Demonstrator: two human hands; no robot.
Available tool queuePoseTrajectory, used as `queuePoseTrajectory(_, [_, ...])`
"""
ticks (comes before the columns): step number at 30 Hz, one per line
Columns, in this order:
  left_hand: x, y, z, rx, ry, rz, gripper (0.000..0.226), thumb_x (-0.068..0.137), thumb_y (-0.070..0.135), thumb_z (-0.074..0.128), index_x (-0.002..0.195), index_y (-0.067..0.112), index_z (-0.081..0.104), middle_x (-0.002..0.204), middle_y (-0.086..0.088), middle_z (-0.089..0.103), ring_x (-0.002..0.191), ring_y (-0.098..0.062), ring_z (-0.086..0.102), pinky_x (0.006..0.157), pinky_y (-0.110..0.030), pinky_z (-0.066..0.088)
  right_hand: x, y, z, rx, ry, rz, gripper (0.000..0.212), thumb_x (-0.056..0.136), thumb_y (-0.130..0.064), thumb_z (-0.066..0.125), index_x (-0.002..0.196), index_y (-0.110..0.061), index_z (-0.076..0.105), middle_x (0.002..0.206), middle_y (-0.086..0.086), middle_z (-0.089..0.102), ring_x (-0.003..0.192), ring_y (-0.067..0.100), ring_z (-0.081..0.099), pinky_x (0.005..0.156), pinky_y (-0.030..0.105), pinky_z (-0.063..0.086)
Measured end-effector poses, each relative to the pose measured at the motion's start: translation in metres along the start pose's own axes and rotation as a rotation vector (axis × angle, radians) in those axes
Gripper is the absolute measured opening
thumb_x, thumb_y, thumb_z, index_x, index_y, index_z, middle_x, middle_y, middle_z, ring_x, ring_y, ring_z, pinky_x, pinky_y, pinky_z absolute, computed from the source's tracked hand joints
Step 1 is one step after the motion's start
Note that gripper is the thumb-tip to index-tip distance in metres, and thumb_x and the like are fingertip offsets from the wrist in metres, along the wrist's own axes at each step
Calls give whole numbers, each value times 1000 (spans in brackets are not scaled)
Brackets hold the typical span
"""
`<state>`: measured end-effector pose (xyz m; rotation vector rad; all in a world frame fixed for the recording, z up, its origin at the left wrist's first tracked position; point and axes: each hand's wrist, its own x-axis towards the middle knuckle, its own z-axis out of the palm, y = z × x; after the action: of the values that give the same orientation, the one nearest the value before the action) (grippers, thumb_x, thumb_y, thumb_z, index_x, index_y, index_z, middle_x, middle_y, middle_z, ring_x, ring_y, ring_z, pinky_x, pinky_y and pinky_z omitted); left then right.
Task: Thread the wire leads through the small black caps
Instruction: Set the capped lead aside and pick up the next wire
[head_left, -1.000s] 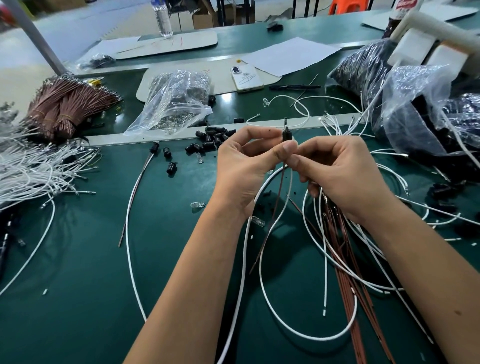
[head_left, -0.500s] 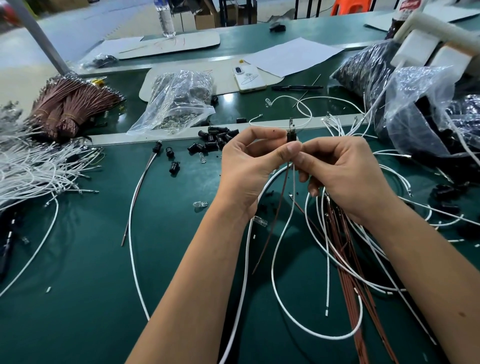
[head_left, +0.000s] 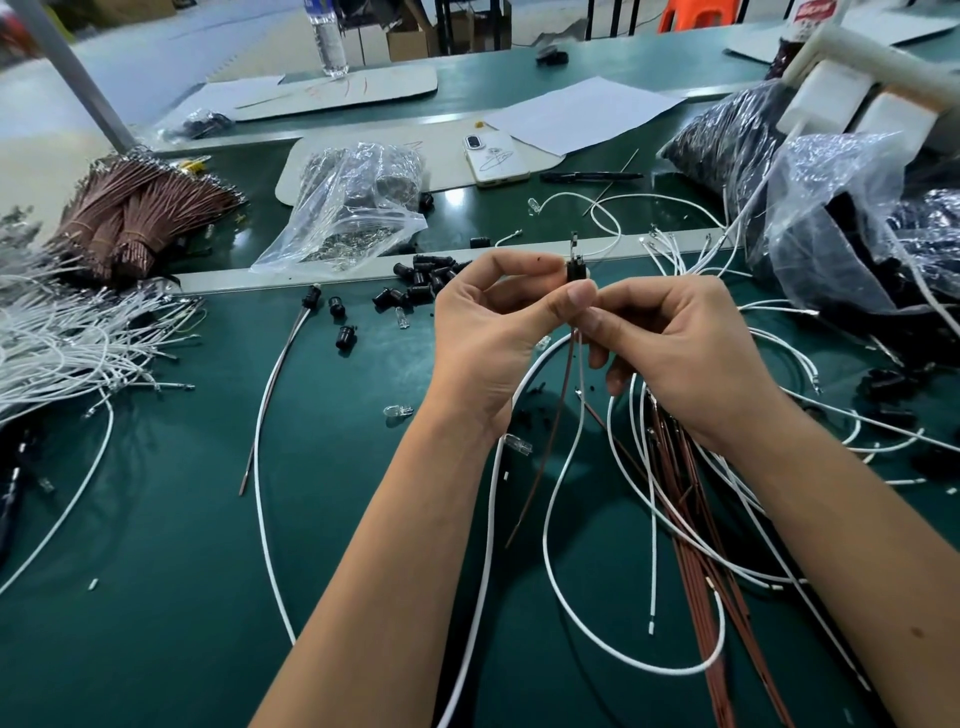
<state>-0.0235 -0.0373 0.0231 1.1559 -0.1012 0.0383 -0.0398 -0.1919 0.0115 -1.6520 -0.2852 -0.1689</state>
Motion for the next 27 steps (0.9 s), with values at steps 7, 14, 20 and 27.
queuePoseTrajectory(7, [2,-3,-2,15,6,34,26,68,-8,82,84,6,67,76,-10,73,69,-16,70,73,-29,58,-1,1,0,-23,-13,12,7,92,-9,74,91,-3,77,61,2,67,50,9,60,46,21,50])
queuePoseTrajectory(14, [1,-3,-1,22,8,53,26,70,-12,81,84,6,67,76,-9,72,70,-18,70,76,-32,58,-1,2,-2,-40,-13,35,6,92,-15,77,91,-10,78,66,7,69,55,10,61,47,23,49])
queuePoseTrajectory(20, [-1,0,3,6,14,61,29,60,2,85,83,7,68,82,-15,72,74,-24,68,83,-38,59,-1,2,-4,94,-41,97,11,83,-22,75,93,-18,78,82,3,72,75,12,59,52,24,46])
queuePoseTrajectory(27, [-2,-1,4,9,0,52,30,60,2,84,84,7,68,79,-13,72,72,-22,69,76,-32,59,-1,4,-5,71,-14,93,29,79,-37,79,91,-10,78,78,4,70,71,16,57,54,27,46])
